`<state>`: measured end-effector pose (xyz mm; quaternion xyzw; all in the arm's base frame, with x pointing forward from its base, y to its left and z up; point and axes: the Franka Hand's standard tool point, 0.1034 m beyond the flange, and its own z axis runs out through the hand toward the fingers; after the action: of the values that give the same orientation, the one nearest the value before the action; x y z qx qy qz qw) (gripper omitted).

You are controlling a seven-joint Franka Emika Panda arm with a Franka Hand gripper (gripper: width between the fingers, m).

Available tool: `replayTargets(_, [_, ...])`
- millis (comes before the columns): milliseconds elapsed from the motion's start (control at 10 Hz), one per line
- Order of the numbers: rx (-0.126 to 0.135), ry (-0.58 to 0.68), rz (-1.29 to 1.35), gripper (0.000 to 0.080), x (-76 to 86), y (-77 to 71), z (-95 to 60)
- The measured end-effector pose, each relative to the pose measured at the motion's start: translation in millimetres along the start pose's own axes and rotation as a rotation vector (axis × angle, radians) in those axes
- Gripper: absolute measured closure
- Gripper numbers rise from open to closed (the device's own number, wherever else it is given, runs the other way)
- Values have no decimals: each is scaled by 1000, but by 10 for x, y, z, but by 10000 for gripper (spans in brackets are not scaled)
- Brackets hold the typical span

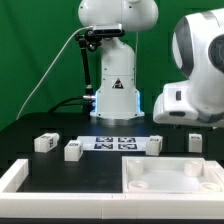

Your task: Assemble one leg

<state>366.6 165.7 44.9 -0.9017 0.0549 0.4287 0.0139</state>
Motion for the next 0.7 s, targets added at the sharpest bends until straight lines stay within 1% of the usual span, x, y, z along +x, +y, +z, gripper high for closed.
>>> replayTargets(100, [2, 4, 3, 151, 3, 2, 28])
replayTargets(200, [2, 14, 21, 151, 26, 14, 132])
replayTargets(300, [-4, 15, 36, 151, 0, -10, 236])
replayTargets(500, [-13, 18, 30, 151, -31, -69, 349])
replayTargets(700, [-19, 18, 29, 151, -52, -59, 473])
